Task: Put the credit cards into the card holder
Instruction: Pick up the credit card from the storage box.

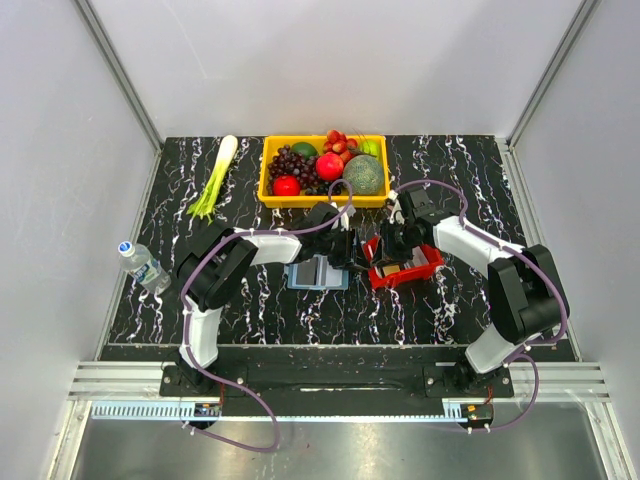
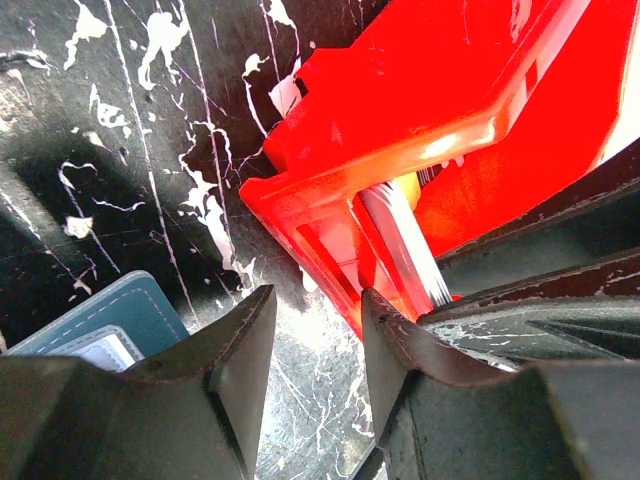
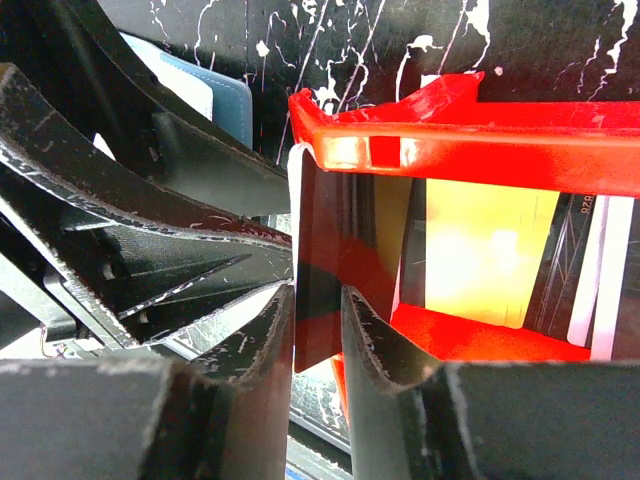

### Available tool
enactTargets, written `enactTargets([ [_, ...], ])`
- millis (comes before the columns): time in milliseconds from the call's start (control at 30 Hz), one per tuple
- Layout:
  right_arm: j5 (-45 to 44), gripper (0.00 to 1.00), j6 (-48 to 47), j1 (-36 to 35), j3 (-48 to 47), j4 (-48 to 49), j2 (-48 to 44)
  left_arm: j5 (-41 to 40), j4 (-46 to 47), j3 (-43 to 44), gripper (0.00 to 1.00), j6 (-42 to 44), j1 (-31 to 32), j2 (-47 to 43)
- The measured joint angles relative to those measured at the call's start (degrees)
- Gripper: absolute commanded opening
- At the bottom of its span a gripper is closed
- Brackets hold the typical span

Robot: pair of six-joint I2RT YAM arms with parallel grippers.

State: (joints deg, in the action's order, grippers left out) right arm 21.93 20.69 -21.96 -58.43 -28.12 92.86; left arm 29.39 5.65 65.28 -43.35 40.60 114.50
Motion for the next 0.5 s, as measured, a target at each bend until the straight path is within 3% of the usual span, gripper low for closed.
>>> enactTargets([
  [300, 3.1, 0.26, 0.6, 2.1, 1.1, 1.1, -0.4, 0.0, 0.0, 0.0, 0.43, 0.0, 0.0, 0.0],
  [400, 4.0, 0.33, 0.7, 2.4, 1.5, 1.7, -0.4, 0.0, 0.0, 0.1, 0.43, 0.0, 0.0, 0.0],
  [500, 5.3, 0.32, 1.0, 2.5, 1.7, 2.1, -0.4, 0.0, 0.0, 0.2, 0.43, 0.0, 0.0, 0.0],
])
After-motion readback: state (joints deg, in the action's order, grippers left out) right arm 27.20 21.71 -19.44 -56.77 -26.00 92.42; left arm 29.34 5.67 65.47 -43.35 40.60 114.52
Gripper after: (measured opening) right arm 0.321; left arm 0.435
